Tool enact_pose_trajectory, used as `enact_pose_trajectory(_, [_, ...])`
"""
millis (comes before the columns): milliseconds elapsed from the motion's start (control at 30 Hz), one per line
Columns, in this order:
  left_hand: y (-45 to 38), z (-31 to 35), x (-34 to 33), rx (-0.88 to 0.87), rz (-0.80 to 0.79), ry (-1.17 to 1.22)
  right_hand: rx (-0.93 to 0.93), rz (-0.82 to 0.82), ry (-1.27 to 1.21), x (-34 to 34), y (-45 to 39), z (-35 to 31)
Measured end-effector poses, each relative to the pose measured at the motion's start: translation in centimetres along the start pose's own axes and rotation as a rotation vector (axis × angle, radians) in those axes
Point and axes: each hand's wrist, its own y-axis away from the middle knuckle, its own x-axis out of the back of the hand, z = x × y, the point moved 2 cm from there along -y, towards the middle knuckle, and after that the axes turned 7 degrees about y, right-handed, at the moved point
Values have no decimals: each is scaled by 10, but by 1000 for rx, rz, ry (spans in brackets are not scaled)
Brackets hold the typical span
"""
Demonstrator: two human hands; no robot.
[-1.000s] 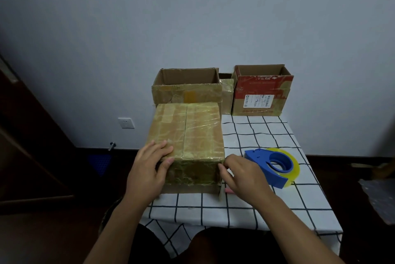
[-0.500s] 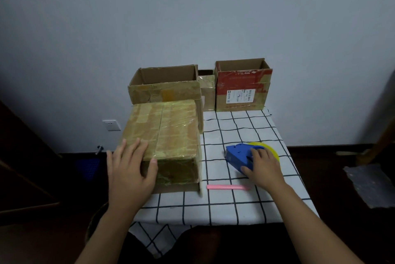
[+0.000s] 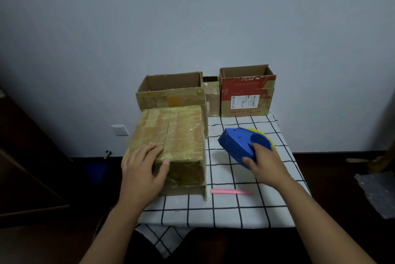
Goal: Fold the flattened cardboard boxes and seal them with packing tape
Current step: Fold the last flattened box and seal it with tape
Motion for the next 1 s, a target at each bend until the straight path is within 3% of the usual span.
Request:
enact_pose_trajectory(133, [-3,-6,3,-49,-73,-59,130,43,-93,55,8,-44])
enact_pose_trajectory(300, [-7,-3,16,-33,-124,36,252,32,-227,99,23,-97])
enact_pose_trajectory(467, [-10,2,45,83,-103,362,337,18,-445,112,38,-135])
enact_pose_trajectory(600, [-25,17,82,275,-14,860,374,42,-515,116,43,-159])
enact_pose_trajectory(767, [-37,30,103,276,-166,1020,326,13,-826,121,42,-180])
enact_pose_trajectory(1000, [-35,26,102,316,-199,1133,181,-248,-1328,108,31,-183])
